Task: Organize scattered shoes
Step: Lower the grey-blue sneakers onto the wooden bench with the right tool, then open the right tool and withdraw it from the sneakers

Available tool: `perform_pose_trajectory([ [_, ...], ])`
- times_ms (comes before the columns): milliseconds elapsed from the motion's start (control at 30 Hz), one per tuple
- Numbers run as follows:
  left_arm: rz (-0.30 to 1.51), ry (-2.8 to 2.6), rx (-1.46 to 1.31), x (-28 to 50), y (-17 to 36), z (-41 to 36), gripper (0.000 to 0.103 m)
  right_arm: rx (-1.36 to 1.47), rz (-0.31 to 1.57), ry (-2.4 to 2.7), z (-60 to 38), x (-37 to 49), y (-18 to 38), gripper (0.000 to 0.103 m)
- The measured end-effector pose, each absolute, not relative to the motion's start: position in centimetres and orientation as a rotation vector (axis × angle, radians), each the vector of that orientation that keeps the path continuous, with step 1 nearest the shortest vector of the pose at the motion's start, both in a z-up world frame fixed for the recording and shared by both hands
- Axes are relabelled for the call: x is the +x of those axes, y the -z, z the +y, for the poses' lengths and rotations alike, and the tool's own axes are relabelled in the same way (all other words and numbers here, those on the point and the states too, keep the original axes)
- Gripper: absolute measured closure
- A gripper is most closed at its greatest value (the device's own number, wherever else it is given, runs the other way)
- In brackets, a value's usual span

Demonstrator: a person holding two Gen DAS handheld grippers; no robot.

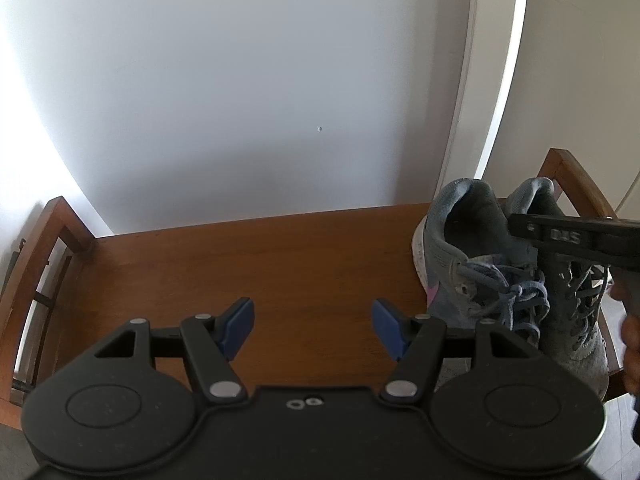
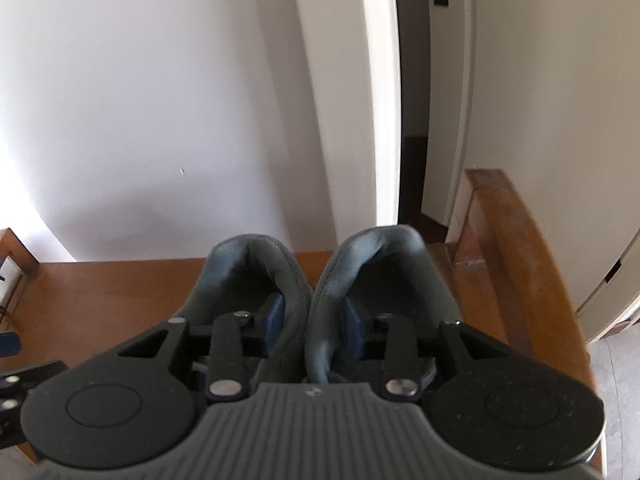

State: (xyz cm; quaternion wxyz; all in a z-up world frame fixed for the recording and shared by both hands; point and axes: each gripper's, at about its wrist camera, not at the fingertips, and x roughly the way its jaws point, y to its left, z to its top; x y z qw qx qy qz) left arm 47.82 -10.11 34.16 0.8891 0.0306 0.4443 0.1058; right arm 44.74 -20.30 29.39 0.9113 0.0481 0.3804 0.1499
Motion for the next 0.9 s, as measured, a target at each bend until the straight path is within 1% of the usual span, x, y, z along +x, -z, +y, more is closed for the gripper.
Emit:
perform_pose_trajectory([
  [33, 0.924, -0.222, 0.061, 47.8, -34.1, -10.1, 0.038, 0.102, 0.778, -0.312, -20.4, 44.4, -29.6, 0.060],
  [133, 0.929, -0.232, 0.056, 47.3, -33.9, -10.0, 0.038, 0.103, 0.781, -0.327, -23.0, 49.0, -30.5, 0.058],
  [200, 0.933, -0.241, 0.048, 47.0, -33.7, -9.8, 0.038, 0.107, 0.765, -0.351, -27.3, 50.2, -28.9, 0.052],
  [233, 0.935, -0.245, 0.046, 46.9, -33.6, -9.7, 0.038, 0.106, 0.756, -0.370, -28.3, 53.8, -32.2, 0.051],
  [267, 0.942, -0.255, 0.040, 46.6, -33.4, -9.5, 0.038, 0.102, 0.746, -0.383, -28.3, 53.5, -30.6, 0.047],
  [300, 0.948, -0.266, 0.035, 46.3, -33.1, -9.3, 0.038, 0.098, 0.740, -0.396, -28.0, 53.1, -30.7, 0.041],
  [333, 0.952, -0.271, 0.032, 46.1, -32.9, -9.1, 0.038, 0.093, 0.737, -0.409, -27.7, 52.7, -30.7, 0.039],
  [433, 0.971, -0.298, 0.015, 45.1, -32.3, -8.3, 0.038, 0.074, 0.751, -0.465, -26.2, 51.7, -30.4, 0.037],
  [500, 0.978, -0.318, 0.002, 44.1, -32.0, -7.7, 0.038, 0.061, 0.761, -0.502, -25.2, 51.1, -30.2, 0.032],
  [667, 0.983, -0.368, -0.038, 41.2, -31.9, -5.7, 0.038, 0.030, 0.783, -0.593, -22.9, 49.3, -29.7, 0.028],
  [733, 0.979, -0.387, -0.052, 39.8, -32.1, -4.7, 0.038, 0.024, 0.784, -0.625, -22.7, 47.5, -31.0, 0.026],
  [800, 0.978, -0.420, -0.070, 37.5, -32.2, -3.1, 0.038, 0.005, 0.786, -0.662, -22.6, 45.8, -33.4, 0.025],
  [900, 0.976, -0.470, -0.103, 33.6, -32.2, -0.7, 0.038, -0.038, 0.793, -0.716, -20.9, 43.0, -34.0, 0.025],
])
